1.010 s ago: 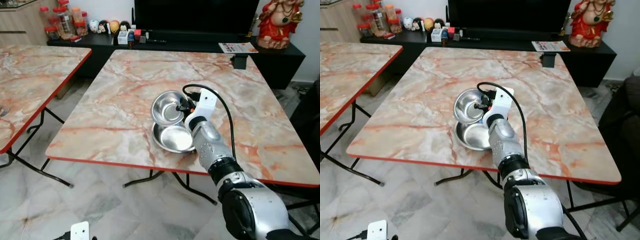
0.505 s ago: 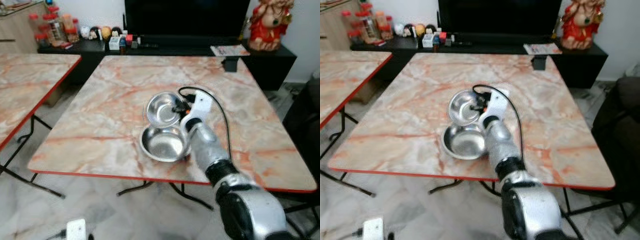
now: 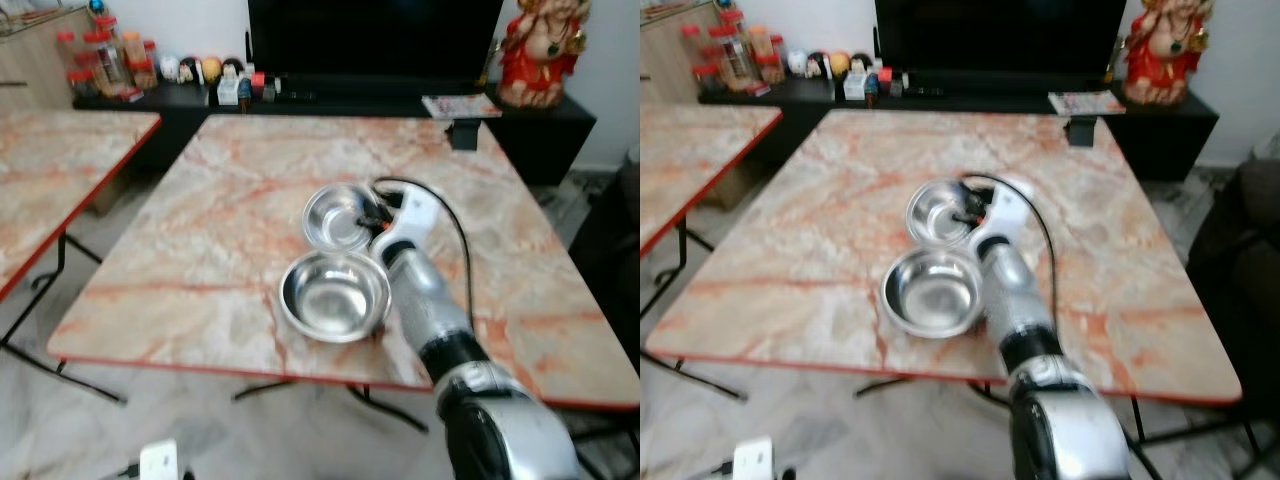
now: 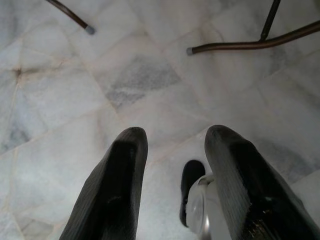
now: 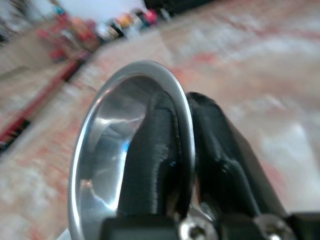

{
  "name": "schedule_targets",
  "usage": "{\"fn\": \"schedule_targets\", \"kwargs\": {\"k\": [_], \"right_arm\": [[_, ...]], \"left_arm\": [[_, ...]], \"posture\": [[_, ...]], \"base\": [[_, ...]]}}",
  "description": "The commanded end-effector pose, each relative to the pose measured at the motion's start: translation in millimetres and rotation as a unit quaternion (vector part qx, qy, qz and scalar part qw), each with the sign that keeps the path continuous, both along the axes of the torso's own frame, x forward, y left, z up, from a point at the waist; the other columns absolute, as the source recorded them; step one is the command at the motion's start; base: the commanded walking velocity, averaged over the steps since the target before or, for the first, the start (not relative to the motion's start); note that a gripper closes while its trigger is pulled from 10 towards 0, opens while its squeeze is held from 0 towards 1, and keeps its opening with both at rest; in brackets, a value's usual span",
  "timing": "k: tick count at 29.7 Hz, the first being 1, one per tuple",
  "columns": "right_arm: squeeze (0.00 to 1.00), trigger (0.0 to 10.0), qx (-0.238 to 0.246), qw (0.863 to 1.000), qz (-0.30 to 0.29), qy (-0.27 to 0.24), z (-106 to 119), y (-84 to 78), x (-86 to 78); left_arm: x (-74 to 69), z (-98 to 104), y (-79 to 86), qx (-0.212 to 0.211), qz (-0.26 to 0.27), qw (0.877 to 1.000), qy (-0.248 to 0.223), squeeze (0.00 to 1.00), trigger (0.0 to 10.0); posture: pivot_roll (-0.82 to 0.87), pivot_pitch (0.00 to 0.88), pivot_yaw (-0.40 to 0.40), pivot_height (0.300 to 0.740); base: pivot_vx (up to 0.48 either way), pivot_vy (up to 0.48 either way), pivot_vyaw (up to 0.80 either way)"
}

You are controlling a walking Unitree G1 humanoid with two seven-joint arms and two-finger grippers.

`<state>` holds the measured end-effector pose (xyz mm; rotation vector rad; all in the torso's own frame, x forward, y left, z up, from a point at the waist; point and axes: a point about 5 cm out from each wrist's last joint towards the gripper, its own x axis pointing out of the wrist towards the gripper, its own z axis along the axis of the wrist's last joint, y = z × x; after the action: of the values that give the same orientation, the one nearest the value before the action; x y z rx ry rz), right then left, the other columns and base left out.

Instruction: Setting the table

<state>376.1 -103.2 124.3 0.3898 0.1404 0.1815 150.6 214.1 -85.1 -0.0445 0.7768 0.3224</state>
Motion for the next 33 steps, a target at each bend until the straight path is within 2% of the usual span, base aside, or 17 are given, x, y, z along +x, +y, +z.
{"fn": "schedule_targets", "kwargs": {"k": [1, 8, 12, 14, 21, 28, 33], "right_arm": [[0.0, 10.0, 0.013, 1.0, 0.007, -0.017, 14, 5.0, 1.9], [0.0, 10.0, 0.045, 0.999, 0.015, -0.018, 24, -3.6, -6.0], [0.0, 10.0, 0.032, 0.999, 0.016, -0.004, 24, -6.3, -8.1], [0.0, 10.0, 0.018, 0.999, 0.024, 0.022, 20, -6.9, -11.0], [0.0, 10.0, -0.014, 0.994, 0.079, 0.079, 5, 3.3, -23.1], [0.0, 10.0, -0.02, 0.986, 0.13, 0.103, -2, 15.4, -33.5], [0.0, 10.0, -0.029, 0.983, 0.142, 0.114, -6, 16.5, -37.4]], "left_arm": [[-3.4, 0, 4.5, 0.002, 0.006, 1.0, 0.0, 0.0, 10.0], [-3.3, 0, 4.9, 0.002, 0.002, 1.0, 0.0, 0.0, 10.0], [-2.3, 0, 4.8, 0.002, -0.001, 1.0, -0.001, 0.0, 10.0], [-1.8, 0, 5.1, 0.001, -0.002, 1.0, -0.001, 0.0, 10.0], [-2.1, 0, 5.8, 0.002, -0.003, 1.0, 0.0, 0.0, 10.0], [-2.8, 0, 6.6, 0.002, -0.002, 1.0, 0.0, 0.0, 10.0], [-2.9, 1, 7.1, 0.002, -0.002, 1.0, 0.0, 0.0, 10.0]], "posture": [[0.01, 0.0, -0.001, 0.732], [0.0, 0.0, 0.007, 0.732], [0.0, 0.0, 0.009, 0.732], [0.0, 0.0, 0.01, 0.732], [0.0, 0.0, 0.01, 0.732], [0.01, 0.0, 0.012, 0.732], [0.01, 0.0, 0.013, 0.732]], "base": [[0.0, 0.0, 0.0], [0.0, 0.0, 0.0], [0.0, 0.0, 0.0], [0.0, 0.0, 0.0], [0.0, 0.0, 0.0], [0.0, 0.0, 0.0], [0.0, 0.0, 0.0]]}}
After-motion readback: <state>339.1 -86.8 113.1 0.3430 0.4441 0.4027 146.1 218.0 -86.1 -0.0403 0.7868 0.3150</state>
